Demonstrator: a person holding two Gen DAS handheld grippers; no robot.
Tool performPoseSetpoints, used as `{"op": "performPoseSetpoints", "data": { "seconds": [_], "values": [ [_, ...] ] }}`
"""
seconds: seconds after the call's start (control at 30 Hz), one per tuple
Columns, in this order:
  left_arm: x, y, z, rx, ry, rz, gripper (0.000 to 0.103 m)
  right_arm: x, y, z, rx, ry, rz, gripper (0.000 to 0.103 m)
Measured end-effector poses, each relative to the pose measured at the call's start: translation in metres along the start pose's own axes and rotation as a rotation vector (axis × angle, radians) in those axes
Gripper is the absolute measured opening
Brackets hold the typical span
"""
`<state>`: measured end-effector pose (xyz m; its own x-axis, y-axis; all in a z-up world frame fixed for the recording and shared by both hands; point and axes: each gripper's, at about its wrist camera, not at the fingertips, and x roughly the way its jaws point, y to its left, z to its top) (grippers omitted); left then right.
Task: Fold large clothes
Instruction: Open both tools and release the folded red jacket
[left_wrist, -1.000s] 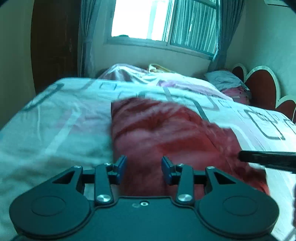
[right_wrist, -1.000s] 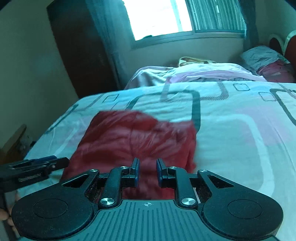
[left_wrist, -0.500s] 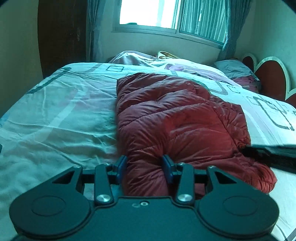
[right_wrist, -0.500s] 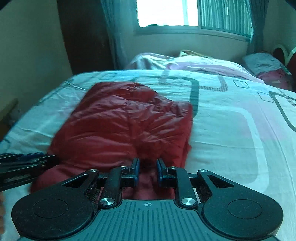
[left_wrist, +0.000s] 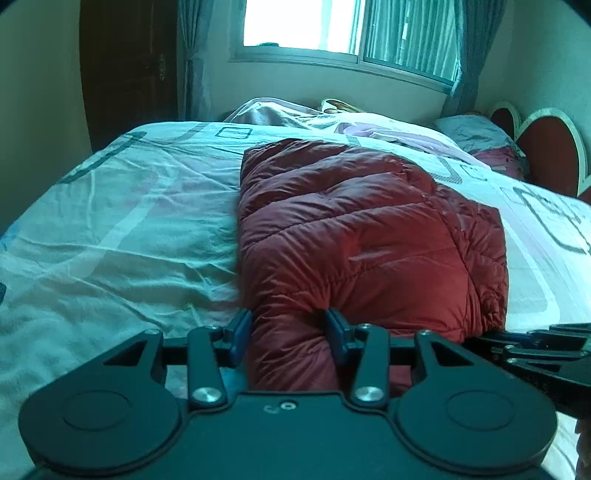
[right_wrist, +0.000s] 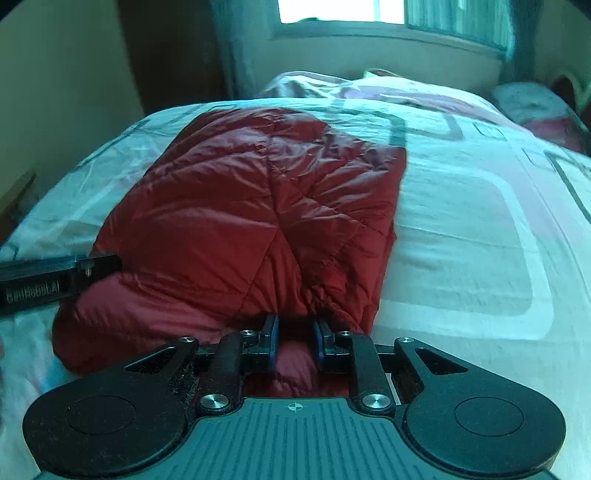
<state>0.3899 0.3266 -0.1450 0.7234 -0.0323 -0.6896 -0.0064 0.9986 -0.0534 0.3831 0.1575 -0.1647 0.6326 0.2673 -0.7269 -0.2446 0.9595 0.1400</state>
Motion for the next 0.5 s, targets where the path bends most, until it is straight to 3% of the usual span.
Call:
{"op": "performPoseSetpoints", "data": {
  "seconds": [0.2,0.27,0.3,0.33,0.37,0.4,0.5],
  "values": [
    [-0.009,-0.006,0.004,-0.003,0.001,0.043,0.044,0.002,0.005,0.015,-0.044,0.064,0.0,0.019],
    [-0.023,-0.006,0.005,-0.02,-0.007,0.047,0.054,-0.016,0.003,0.021,-0.009,0.035,0.004,0.019],
    [-0.033,-0.007,0.004,-0.025,-0.021,0.05,0.066,-0.031,0.002,0.019,0.006,-0.012,0.015,0.021],
    [-0.046,-0.009,0.002,-0.024,-0.044,0.06,0.075,-0.045,0.001,0.015,0.014,-0.048,0.014,0.047],
    [-0.058,-0.011,0.001,-0.019,-0.062,0.064,0.077,-0.057,0.0,0.011,0.021,-0.072,-0.009,0.088],
    [-0.071,-0.014,-0.003,-0.012,-0.08,0.063,0.08,-0.07,0.0,0.005,0.022,-0.106,-0.014,0.092],
    [-0.109,-0.024,-0.012,-0.006,-0.107,0.072,0.092,-0.106,0.001,-0.018,0.001,-0.134,0.014,0.092]
  ]
}}
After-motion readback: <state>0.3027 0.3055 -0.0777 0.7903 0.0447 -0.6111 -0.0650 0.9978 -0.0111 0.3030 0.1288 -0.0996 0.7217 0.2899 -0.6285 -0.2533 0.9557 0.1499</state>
